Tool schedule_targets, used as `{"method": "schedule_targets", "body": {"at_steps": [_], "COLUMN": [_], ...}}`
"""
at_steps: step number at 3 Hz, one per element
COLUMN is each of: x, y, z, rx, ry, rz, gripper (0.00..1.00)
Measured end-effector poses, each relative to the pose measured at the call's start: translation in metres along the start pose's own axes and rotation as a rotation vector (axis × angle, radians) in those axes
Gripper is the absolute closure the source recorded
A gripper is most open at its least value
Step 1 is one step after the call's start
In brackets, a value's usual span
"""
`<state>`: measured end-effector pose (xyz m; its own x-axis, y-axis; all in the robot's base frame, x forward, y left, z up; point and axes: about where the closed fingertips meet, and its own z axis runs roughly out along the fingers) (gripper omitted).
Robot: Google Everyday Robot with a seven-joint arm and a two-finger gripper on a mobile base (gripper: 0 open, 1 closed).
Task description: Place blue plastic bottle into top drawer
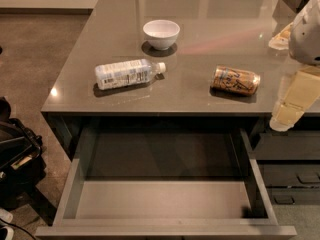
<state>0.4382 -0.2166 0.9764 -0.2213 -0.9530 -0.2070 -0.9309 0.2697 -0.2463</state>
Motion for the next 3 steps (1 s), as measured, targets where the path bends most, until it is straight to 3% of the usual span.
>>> {"method": "schedule_targets", "body": {"at_steps": [1, 2, 3], "x": [0.000, -0.020, -0.105], "y": [-0.001, -0.014, -0.050], "z": [-0.001, 0.005, 0.023], "rx": [0.002, -0.017, -0.068], "ry": [-0.003, -0.064, -0.273], "rz": [0.000, -0.051, -0.258], "gripper": [0.00, 0.00, 0.00]}}
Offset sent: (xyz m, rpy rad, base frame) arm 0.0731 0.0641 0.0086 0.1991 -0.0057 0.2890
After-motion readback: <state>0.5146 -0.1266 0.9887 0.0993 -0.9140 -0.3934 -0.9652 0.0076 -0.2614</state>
